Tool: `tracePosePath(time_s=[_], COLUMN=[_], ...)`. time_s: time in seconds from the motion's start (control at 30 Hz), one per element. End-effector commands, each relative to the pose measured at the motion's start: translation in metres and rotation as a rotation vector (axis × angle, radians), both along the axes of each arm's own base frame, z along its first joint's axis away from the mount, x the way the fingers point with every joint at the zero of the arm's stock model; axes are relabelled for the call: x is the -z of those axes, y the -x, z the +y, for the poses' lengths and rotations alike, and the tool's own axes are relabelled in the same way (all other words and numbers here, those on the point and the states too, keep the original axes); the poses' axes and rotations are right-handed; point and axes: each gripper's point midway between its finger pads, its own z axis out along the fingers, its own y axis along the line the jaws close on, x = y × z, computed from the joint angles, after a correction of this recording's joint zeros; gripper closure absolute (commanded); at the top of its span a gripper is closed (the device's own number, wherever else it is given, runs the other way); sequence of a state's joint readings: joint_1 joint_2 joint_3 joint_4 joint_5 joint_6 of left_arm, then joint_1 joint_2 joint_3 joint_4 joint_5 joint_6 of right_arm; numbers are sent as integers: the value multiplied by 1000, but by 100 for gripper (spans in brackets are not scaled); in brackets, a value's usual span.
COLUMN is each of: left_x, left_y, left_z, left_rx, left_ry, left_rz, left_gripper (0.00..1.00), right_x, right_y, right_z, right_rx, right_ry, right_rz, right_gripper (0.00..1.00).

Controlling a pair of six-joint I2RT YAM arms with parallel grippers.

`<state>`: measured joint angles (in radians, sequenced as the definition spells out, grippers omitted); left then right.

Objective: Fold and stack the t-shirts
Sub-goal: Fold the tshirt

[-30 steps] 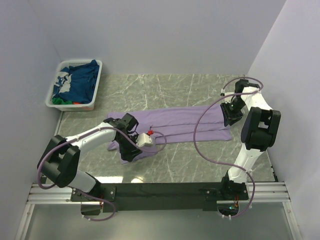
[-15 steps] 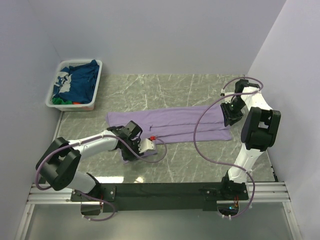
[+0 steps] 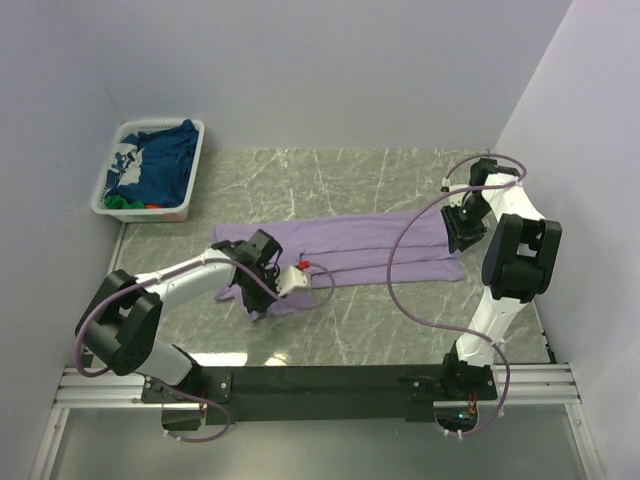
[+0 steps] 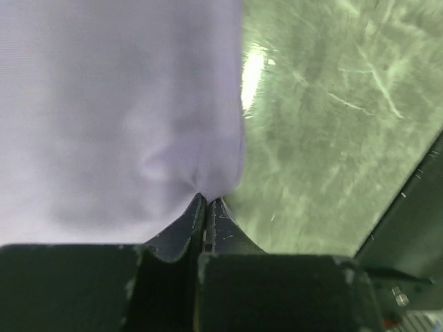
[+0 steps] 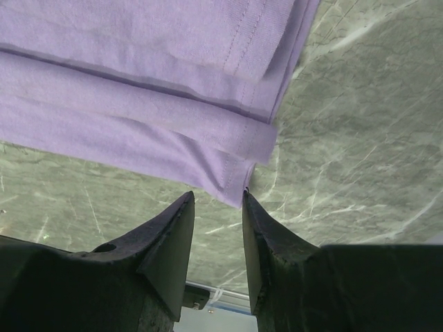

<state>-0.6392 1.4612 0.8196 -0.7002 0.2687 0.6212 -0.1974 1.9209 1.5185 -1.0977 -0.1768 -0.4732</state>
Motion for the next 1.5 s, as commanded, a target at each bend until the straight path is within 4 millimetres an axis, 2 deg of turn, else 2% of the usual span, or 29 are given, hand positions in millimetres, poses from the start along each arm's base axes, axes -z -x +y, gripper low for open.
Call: tracePosePath(time_s=[0.0,0.03,0.13,0.17,0.23,0.27,0.3,0.33,0.37,0.47,0.57,0.63,0.7,0.83,0.97,1.07,1.3,1.43,1.47], left_x=[-55,-71,-89,-96,-100,-104,-107,-101,-109,-111,-110,-110,-107,-98,-92,-87,-85,-84,-83], left_y=[-31,-46,-78,-95,-119,-138,-152,-164,-178,-215,-244,-256,-260,-262,-259,-255,-222,-190,-182], left_z=[-13,-17,-9,-10,-2,2,2,3,3,10,30,36,42,43,40,41,42,37,31], left_rx=[-13,-10,-43,-53,-80,-109,-122,-134,-146,-202,-262,-265,-280,-272,-272,-266,-206,-187,-171], left_ry=[117,137,152,160,160,168,189,186,200,237,251,251,253,255,264,261,244,235,233], left_rz=[-56,-92,-150,-181,-212,-229,-258,-259,-289,-320,-345,-382,-396,-391,-369,-359,-348,-336,-327], left_gripper=[99,99,99,99,99,99,99,99,99,99,99,99,99,99,99,99,99,99,99], right_x=[-11,-12,-12,-12,-12,-13,-15,-16,-17,-22,-27,-29,-31,-28,-24,-17,-13,-11,-11], right_y=[-5,-6,-9,-9,-12,-13,-16,-17,-19,-25,-30,-32,-35,-42,-48,-51,-50,-46,-45], right_z=[-4,-4,-3,-3,-2,-1,-1,-1,-1,-3,-6,-7,-9,-9,-6,-3,3,2,2], right_rx=[-8,-8,-7,-7,-3,-2,-2,-2,-3,-3,-11,-15,-20,-16,-13,-6,-14,-19,-20], right_ry=[7,6,1,-3,-7,-11,-12,-15,-14,-3,12,18,23,17,-2,-8,-16,-10,-8], right_rz=[-27,-32,-39,-40,-45,-50,-60,-67,-74,-100,-124,-136,-149,-145,-143,-130,-119,-108,-108], right_gripper=[59,59,59,59,56,55,51,49,48,46,44,44,44,48,59,63,64,64,64])
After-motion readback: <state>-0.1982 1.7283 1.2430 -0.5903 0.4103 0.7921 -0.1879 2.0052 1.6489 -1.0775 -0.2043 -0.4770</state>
